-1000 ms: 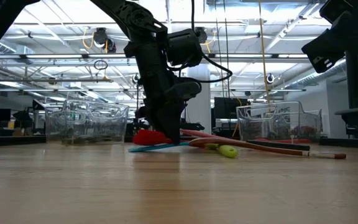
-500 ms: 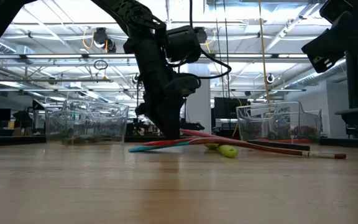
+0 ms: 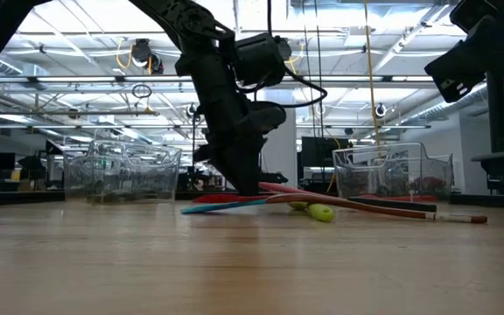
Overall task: Pick & Place Kitchen Items
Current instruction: Put the red spatula into the bottom transparent bin
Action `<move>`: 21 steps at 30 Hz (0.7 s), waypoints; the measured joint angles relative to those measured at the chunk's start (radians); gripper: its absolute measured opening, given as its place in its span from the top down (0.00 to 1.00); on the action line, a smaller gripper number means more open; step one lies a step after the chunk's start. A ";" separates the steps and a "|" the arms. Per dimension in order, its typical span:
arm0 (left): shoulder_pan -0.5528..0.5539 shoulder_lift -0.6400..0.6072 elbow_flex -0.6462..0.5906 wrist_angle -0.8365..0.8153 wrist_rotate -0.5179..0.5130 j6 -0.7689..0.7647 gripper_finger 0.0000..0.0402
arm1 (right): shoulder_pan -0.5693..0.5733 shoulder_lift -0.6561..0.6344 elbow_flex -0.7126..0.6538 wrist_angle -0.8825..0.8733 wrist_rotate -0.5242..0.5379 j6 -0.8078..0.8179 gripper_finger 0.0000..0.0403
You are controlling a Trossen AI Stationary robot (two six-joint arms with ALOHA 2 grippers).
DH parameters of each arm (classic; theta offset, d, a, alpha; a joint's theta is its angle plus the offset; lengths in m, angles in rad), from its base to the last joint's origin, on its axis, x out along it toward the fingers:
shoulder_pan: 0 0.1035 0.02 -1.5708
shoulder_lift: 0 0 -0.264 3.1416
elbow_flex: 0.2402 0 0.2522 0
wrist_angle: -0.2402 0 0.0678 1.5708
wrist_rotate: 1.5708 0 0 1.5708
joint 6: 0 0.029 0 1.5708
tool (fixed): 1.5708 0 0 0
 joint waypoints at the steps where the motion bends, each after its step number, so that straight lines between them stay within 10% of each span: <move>1: -0.002 0.000 0.000 0.001 -0.011 0.000 0.77 | 0.000 0.000 0.000 0.000 0.000 0.000 1.00; 21: -0.031 0.016 -0.001 -0.003 -0.088 0.032 0.77 | 0.000 0.000 0.000 0.000 0.000 0.000 1.00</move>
